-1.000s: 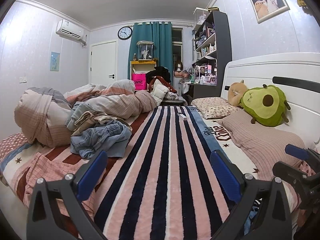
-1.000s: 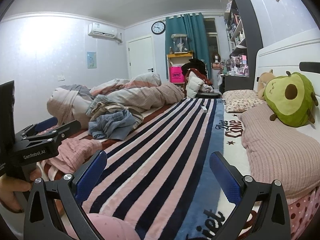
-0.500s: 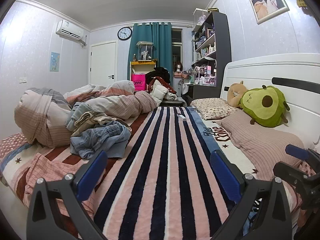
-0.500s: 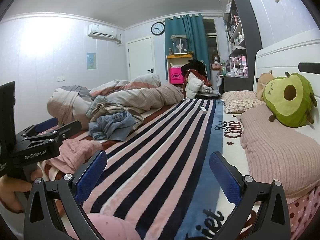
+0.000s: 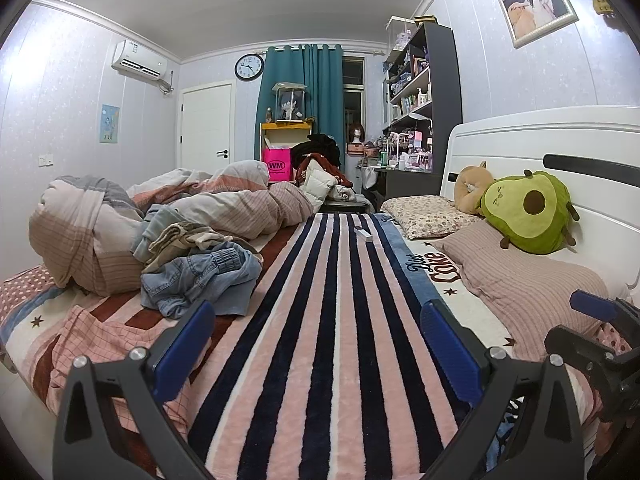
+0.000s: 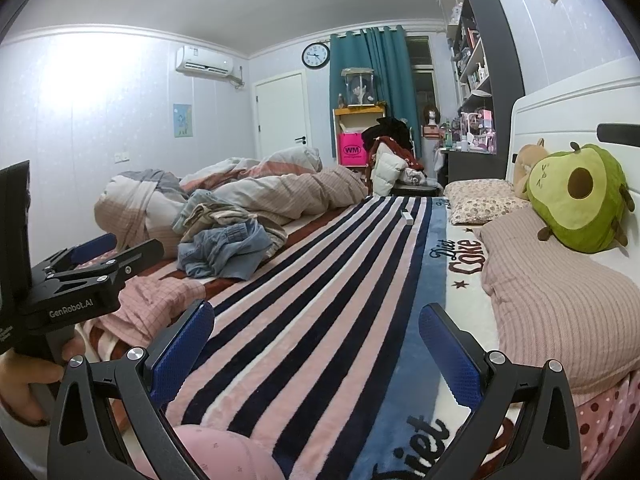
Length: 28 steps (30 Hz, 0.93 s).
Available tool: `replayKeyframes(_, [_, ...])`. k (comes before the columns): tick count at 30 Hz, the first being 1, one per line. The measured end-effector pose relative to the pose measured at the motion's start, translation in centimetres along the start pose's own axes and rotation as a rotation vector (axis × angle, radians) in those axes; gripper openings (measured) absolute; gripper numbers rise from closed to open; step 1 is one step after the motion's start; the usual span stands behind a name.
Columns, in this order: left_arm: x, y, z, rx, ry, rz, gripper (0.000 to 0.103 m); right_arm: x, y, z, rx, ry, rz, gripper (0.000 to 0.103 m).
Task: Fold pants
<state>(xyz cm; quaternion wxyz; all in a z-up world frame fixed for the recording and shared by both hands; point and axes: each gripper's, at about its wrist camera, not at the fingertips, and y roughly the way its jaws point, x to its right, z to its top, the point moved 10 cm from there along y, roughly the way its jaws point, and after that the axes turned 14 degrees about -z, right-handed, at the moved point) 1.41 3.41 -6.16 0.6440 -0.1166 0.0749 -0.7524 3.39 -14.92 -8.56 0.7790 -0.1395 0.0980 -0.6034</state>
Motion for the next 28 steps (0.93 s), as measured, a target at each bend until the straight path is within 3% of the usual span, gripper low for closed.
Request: replayKeyframes(28, [1.2, 0.2, -0.3, -0.016, -0.001, -0.021, 0.102, 0.3, -0.3, -0.6, -0.009, 0.003, -0.012, 0.102])
